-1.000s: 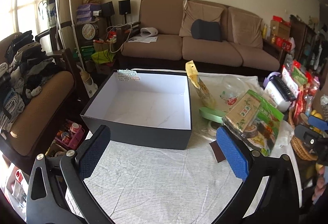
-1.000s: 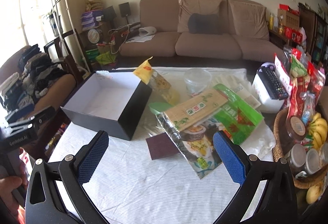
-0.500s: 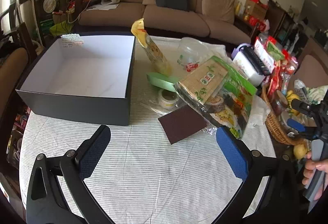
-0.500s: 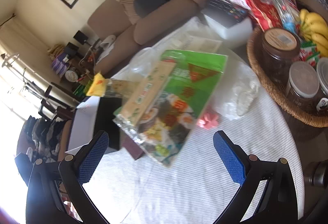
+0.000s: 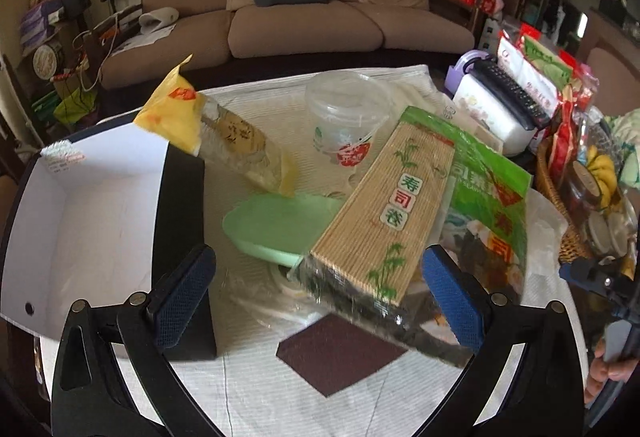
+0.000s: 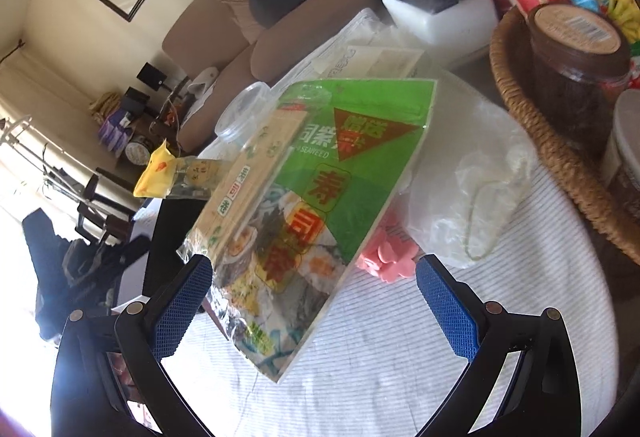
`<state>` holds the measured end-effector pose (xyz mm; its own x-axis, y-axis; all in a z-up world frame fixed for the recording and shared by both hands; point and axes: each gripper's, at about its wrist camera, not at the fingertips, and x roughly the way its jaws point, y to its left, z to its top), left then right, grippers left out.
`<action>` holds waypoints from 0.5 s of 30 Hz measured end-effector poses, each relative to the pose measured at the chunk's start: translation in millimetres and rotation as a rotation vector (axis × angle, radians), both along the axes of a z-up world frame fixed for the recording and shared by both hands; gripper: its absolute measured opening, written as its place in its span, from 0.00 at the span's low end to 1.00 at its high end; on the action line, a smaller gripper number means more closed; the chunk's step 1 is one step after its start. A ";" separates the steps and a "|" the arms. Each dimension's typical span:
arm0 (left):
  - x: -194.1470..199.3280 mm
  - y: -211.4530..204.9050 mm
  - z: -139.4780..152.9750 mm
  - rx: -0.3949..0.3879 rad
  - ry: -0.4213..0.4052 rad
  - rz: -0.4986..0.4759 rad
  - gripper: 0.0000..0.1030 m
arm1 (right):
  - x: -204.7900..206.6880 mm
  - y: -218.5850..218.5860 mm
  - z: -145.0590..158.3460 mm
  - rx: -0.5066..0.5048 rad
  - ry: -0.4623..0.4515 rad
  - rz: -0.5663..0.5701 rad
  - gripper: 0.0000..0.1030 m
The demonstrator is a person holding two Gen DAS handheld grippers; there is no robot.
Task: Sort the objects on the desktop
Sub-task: 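Move the right tool toward the green sushi-mat seaweed package, then grasp the green seaweed package edge with the right gripper and lift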
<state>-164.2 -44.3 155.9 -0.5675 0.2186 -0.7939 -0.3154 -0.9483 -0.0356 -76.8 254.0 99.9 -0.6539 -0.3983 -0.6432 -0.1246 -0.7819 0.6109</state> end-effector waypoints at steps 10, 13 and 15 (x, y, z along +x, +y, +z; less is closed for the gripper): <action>-59.0 46.5 -39.7 -0.104 -0.090 -0.141 1.00 | -20.3 3.6 -40.8 -0.170 -0.044 0.009 0.89; -65.9 57.5 -51.7 -0.154 -0.096 -0.166 1.00 | -23.4 4.6 -45.2 -0.170 -0.058 0.008 0.73; -70.5 60.9 -56.2 -0.151 -0.106 -0.189 1.00 | -24.4 4.3 -44.8 -0.159 -0.060 0.012 0.67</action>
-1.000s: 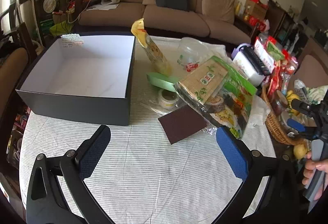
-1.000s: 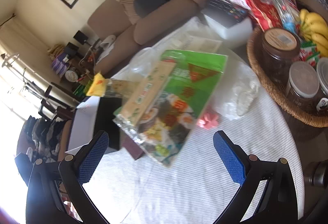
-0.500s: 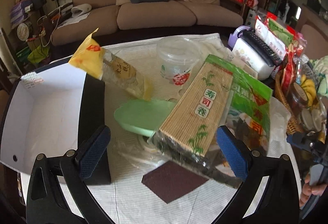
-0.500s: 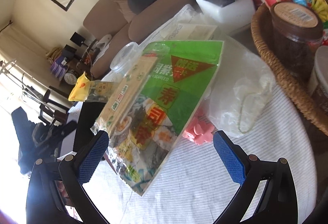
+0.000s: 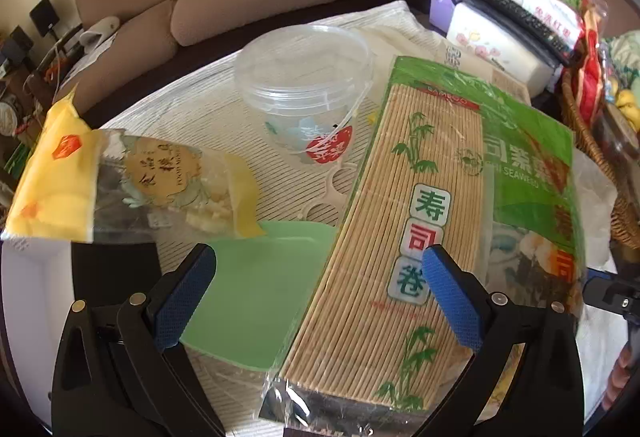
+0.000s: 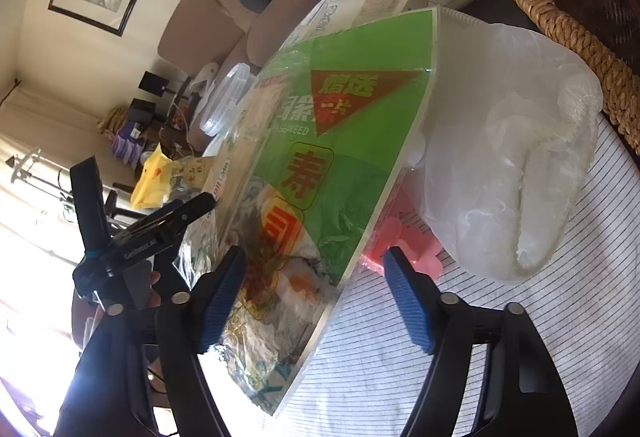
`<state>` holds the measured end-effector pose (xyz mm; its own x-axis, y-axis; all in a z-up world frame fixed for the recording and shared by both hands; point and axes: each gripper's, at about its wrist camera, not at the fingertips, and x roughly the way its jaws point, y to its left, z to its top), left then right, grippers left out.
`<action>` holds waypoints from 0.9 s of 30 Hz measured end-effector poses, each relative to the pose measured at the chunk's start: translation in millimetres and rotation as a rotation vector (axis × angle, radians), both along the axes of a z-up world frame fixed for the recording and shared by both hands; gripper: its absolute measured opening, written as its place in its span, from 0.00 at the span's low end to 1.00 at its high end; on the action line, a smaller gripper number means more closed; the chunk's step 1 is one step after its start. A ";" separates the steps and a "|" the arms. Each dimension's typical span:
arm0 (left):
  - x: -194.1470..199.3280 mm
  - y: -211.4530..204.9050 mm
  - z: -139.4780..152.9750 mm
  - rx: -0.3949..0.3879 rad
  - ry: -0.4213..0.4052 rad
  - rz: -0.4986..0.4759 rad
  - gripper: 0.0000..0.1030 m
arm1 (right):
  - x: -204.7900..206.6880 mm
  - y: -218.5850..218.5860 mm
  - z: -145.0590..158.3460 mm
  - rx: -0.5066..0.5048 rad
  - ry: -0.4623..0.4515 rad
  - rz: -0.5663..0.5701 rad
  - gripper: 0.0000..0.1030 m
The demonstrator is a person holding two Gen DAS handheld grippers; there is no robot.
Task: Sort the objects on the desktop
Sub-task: 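Grasp the green seaweed package edge with the right gripper and lift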
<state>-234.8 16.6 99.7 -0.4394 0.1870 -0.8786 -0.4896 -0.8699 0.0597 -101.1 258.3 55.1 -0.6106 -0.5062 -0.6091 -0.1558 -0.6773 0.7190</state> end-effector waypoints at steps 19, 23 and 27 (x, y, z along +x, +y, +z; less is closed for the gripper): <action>25.4 -17.9 13.3 0.358 -0.187 -0.107 0.60 | 3.9 -21.8 38.9 0.269 0.150 0.039 0.43; 39.2 -25.2 21.1 0.455 -0.234 -0.119 0.60 | 13.9 -25.8 52.0 0.267 0.204 0.065 0.37; 65.1 -25.6 21.1 0.493 -0.278 -0.146 0.60 | 27.6 -29.3 55.5 0.297 0.184 0.105 0.36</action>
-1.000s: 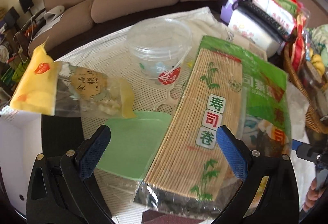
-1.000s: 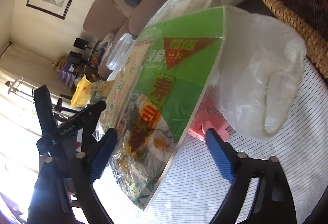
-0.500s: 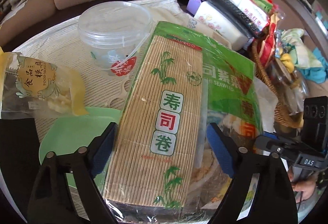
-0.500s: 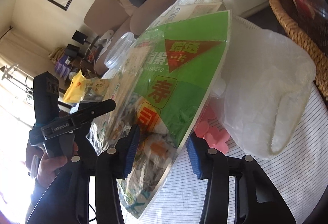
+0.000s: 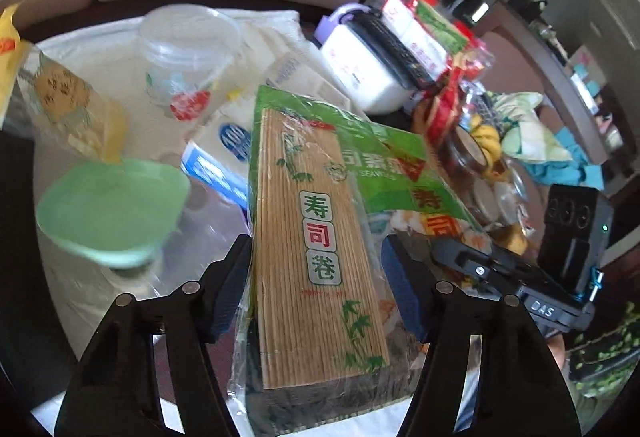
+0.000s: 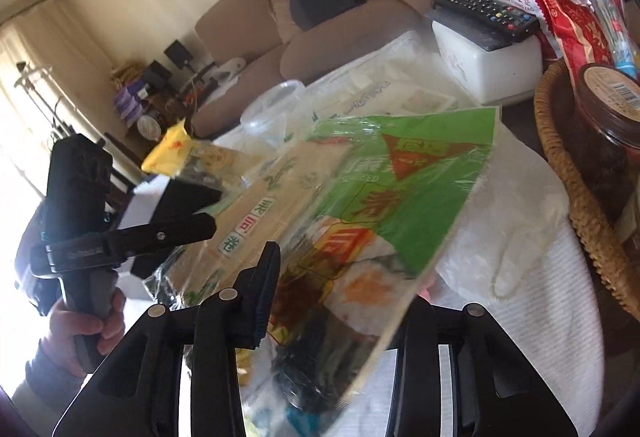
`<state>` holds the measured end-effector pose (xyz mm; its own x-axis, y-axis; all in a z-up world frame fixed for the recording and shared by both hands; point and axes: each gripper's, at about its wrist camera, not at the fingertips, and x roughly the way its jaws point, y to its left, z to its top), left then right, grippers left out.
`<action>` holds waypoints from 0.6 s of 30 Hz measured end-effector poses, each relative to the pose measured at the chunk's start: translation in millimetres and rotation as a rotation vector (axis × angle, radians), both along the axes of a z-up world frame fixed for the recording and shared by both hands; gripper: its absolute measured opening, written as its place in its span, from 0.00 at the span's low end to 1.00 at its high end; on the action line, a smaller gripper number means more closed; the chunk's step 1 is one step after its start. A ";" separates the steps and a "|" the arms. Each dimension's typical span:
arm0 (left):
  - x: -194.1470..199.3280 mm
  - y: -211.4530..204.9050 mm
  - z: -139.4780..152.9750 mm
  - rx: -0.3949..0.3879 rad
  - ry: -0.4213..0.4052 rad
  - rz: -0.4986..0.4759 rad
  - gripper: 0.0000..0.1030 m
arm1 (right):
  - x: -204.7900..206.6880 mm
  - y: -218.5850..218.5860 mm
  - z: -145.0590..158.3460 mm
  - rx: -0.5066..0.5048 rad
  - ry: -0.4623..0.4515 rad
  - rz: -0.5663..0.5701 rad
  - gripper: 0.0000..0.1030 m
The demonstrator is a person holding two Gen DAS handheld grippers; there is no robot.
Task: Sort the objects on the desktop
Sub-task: 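Grasp the green seaweed package edge with the right gripper and lift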
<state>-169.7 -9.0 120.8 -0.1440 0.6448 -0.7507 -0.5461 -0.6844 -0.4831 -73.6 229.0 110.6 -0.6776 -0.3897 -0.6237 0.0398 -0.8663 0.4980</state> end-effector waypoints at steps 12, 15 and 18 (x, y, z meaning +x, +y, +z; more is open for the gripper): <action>68.5 -0.7 -37.9 -0.061 -0.060 -0.007 0.80 | 42.8 23.5 -14.9 -0.137 -0.082 0.053 0.28; 81.0 5.8 -53.3 -0.075 -0.102 -0.015 0.80 | 50.5 24.3 -21.0 -0.120 -0.113 0.044 0.28; 83.3 8.3 -66.9 -0.045 -0.147 0.011 0.78 | 54.6 26.7 -27.1 -0.087 -0.151 0.023 0.28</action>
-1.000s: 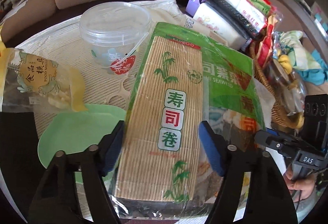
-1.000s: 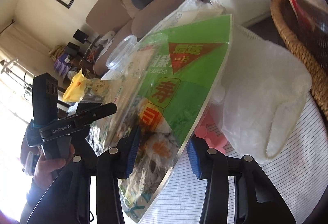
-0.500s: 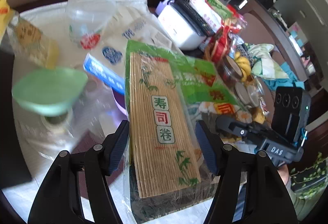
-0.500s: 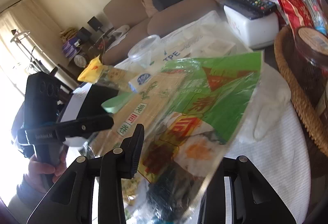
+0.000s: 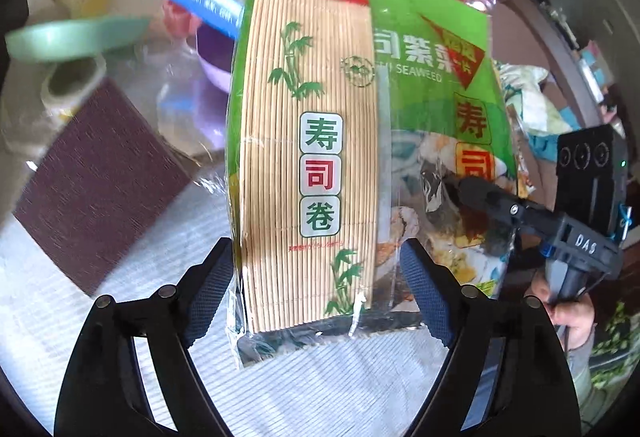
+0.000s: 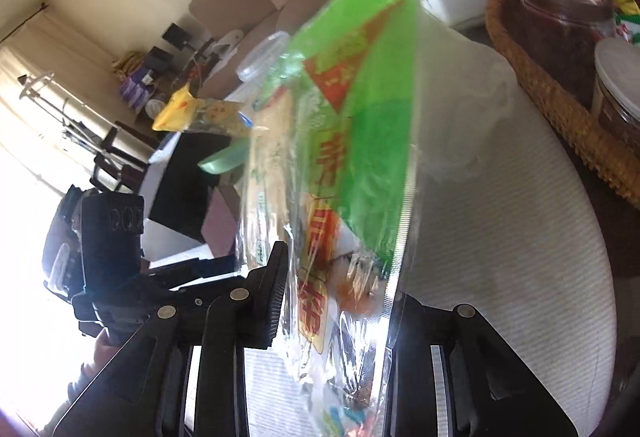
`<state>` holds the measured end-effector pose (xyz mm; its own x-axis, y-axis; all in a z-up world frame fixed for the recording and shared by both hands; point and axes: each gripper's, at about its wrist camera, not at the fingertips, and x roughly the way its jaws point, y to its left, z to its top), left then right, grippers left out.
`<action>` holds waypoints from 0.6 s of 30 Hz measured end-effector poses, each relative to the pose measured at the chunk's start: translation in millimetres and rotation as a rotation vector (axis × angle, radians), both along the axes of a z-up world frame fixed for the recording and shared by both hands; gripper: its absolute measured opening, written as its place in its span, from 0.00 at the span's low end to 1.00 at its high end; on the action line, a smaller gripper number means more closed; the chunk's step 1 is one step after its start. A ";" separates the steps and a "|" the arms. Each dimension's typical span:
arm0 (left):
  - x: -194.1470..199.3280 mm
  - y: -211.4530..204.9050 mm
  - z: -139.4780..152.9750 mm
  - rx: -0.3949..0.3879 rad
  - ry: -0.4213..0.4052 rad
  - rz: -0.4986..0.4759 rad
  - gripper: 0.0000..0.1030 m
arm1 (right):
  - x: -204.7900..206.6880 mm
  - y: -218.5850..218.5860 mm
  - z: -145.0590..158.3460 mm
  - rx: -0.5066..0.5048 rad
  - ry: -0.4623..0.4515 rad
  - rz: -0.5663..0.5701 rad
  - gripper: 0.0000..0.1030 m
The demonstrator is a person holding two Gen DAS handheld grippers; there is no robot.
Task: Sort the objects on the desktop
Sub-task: 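Grasp the green seaweed package edge with the right gripper and lift, then carry the seaweed package with the right gripper over the open box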
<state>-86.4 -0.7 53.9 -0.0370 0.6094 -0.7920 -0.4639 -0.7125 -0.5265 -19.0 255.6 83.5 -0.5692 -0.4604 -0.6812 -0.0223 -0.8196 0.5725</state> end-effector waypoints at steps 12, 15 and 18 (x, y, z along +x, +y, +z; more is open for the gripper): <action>8.8 27.3 -30.7 -0.030 -0.003 0.003 0.81 | 6.0 12.7 -21.0 0.205 -0.112 -0.045 0.44; 12.7 33.8 -36.1 -0.010 -0.004 -0.011 0.79 | 5.7 23.1 -24.8 0.191 -0.139 -0.072 0.50; 17.3 37.7 -34.7 -0.031 0.035 -0.011 0.72 | 10.4 36.1 -21.0 0.228 -0.145 -0.124 0.52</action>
